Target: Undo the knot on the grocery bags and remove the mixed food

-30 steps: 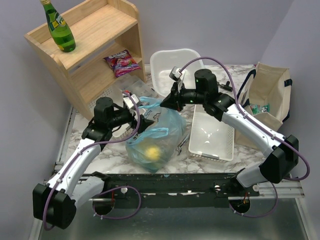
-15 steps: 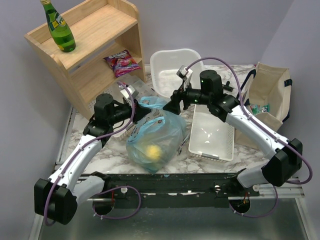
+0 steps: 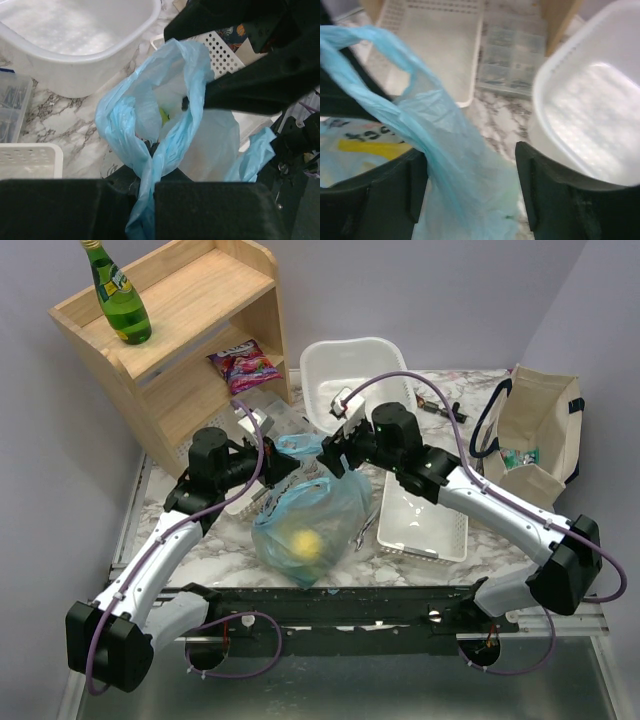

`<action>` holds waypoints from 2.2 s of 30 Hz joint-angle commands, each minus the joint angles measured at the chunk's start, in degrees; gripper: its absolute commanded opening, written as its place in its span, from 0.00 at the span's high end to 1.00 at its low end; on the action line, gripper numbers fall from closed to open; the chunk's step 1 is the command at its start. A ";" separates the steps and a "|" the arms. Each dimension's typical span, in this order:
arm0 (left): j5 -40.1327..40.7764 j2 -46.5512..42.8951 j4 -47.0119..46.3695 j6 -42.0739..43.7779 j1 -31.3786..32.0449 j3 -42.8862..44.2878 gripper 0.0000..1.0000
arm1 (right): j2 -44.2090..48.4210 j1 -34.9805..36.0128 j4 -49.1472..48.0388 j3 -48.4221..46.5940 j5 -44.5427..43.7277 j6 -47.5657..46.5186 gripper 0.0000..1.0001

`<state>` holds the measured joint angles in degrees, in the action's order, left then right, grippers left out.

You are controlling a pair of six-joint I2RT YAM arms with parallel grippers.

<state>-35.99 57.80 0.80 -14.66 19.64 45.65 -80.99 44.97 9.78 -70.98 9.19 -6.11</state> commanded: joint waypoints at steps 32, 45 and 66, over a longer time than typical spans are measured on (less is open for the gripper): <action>3.77 6.25 -8.82 5.81 -1.59 -0.03 0.39 | 4.46 -8.88 2.99 2.83 22.07 7.55 0.99; -8.06 -3.73 1.84 8.67 -12.71 -6.21 1.00 | 6.15 -23.70 18.35 3.44 22.55 6.70 0.71; -8.71 15.23 22.80 16.20 -6.30 23.29 0.86 | -3.37 -8.41 -0.22 -5.17 4.35 -4.27 0.38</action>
<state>-42.74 70.37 15.99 -2.70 13.34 63.70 -80.84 35.92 17.67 -72.97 28.80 -8.86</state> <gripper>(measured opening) 0.027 0.845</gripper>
